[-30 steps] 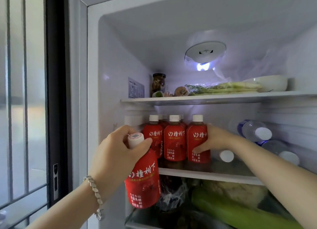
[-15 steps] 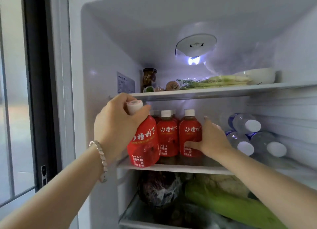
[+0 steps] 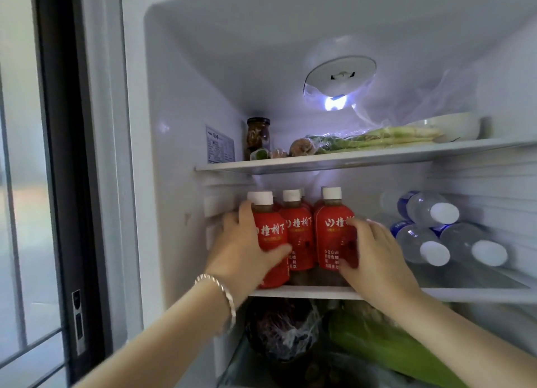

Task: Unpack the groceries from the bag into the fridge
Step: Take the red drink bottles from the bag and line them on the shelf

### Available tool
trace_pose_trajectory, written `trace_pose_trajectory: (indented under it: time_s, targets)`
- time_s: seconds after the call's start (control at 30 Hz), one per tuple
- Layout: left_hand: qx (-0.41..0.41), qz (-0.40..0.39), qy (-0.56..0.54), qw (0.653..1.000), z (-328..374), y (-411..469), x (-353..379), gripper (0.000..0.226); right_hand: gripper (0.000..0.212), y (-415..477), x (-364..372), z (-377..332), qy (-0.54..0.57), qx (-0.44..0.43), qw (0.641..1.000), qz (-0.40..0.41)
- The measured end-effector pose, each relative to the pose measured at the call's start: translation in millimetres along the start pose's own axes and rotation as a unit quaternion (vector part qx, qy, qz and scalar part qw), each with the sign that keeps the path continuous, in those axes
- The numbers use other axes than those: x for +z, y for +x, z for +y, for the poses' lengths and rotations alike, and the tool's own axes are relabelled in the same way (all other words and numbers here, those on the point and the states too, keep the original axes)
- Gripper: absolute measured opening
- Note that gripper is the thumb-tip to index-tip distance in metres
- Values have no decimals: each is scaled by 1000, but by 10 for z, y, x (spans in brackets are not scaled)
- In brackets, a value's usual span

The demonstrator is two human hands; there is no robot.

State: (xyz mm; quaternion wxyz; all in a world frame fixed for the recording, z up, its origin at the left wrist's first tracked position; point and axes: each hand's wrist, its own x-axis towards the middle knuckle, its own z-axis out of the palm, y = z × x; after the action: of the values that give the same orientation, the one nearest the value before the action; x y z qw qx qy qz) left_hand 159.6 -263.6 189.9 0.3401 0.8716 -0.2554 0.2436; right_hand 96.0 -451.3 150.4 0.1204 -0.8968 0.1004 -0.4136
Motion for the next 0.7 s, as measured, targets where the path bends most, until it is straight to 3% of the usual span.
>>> trace_pose_trajectory:
  time_s: [0.13,0.33,0.53,0.7]
  targets:
    - [-22,-7,-223,974,-183,-125,146,86,76,-4,-7,-38,-15,19,1000,-6]
    - [-8,-11,-288,958,-229,-114,238,87,75,-13,-18,-83,-35,36,999,-8]
    - [-9,-62,-109,992,-182,-198,119,89,70,-64,-94,-160,-36,30,999,-27]
    - [61,-69,69,993,-153,-746,-198,59,63,-184,-277,-178,-54,3,995,-88]
